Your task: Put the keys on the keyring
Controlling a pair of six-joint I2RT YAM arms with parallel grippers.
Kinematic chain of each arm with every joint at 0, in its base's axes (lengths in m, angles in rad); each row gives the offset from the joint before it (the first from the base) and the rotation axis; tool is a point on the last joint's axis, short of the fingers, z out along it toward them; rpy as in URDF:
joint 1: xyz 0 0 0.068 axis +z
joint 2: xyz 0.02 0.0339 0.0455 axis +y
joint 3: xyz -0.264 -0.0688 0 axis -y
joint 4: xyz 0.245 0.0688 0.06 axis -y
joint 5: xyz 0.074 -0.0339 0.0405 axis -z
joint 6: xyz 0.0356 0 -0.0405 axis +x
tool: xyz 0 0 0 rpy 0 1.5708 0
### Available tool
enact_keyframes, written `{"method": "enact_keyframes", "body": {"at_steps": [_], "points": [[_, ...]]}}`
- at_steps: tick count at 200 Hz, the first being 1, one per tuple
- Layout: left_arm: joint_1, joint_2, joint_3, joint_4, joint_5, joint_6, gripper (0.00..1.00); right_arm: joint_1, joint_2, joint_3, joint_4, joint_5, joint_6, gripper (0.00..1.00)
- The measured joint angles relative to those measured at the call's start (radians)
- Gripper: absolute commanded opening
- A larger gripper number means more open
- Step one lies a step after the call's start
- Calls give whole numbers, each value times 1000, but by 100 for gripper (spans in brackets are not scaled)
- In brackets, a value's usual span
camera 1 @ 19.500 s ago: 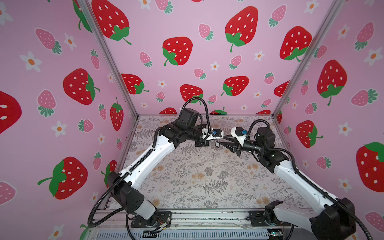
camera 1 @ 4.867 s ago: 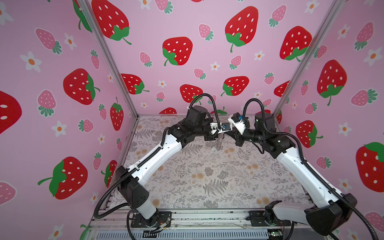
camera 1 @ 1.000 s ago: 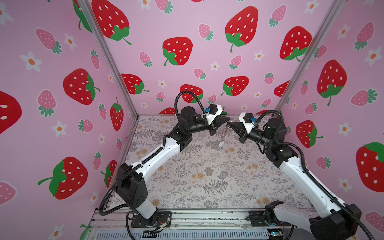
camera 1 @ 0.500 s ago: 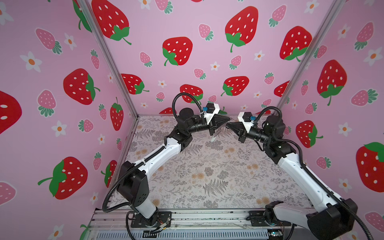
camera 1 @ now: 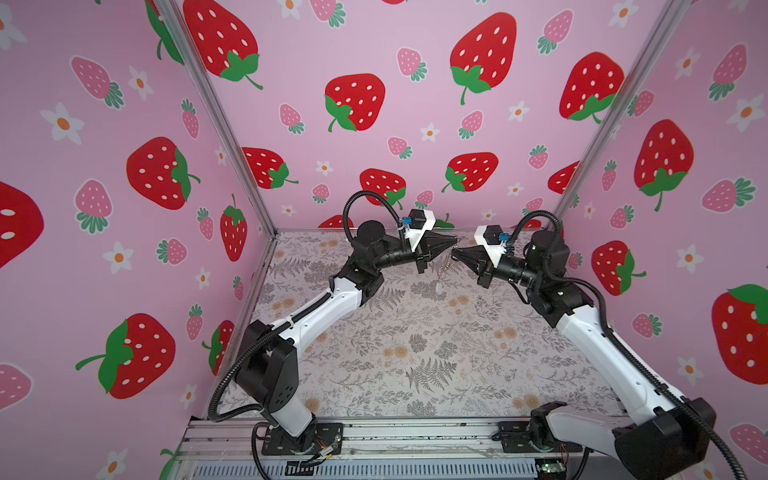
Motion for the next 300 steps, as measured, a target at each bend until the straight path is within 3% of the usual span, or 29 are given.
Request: {"method": "enact_keyframes", "body": {"at_steps": [104, 231, 300], "points": [[6, -61, 0, -209, 7, 179, 0, -2, -38, 22, -103, 86, -65, 0], [0, -70, 42, -413, -28, 310, 0, 15, -29, 56, -139, 43, -96, 0], [10, -67, 53, -447, -55, 336, 0, 33, 50, 181, -274, 175, -168, 0]]}}
